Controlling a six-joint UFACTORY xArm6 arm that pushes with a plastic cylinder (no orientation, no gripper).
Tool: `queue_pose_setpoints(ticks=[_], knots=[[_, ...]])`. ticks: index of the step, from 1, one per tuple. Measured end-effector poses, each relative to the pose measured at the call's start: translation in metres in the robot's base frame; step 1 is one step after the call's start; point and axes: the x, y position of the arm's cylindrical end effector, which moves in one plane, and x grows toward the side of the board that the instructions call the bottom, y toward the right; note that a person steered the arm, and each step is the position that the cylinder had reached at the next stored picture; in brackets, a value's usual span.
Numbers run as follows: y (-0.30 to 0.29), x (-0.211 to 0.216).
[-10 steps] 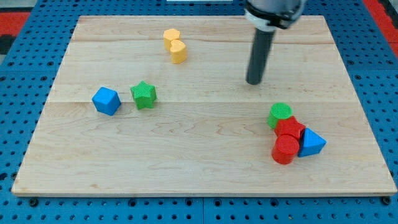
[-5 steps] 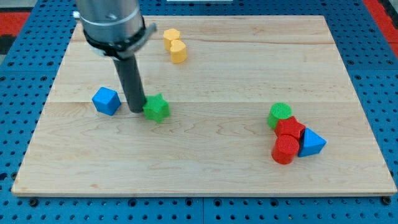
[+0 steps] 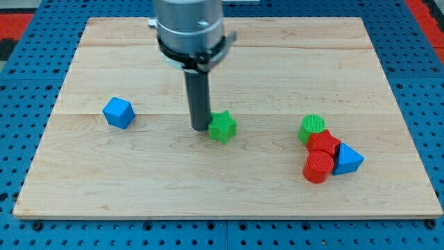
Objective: Move the green blocks top left to the red star
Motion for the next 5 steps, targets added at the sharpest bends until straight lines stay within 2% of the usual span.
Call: queue_pose_setpoints(ticks=[1,2,3,4,5], knots=[[0.039,0.032],[0.037,0.039],[0.029,0.023],[0.046,0.005],[0.057,0.01]])
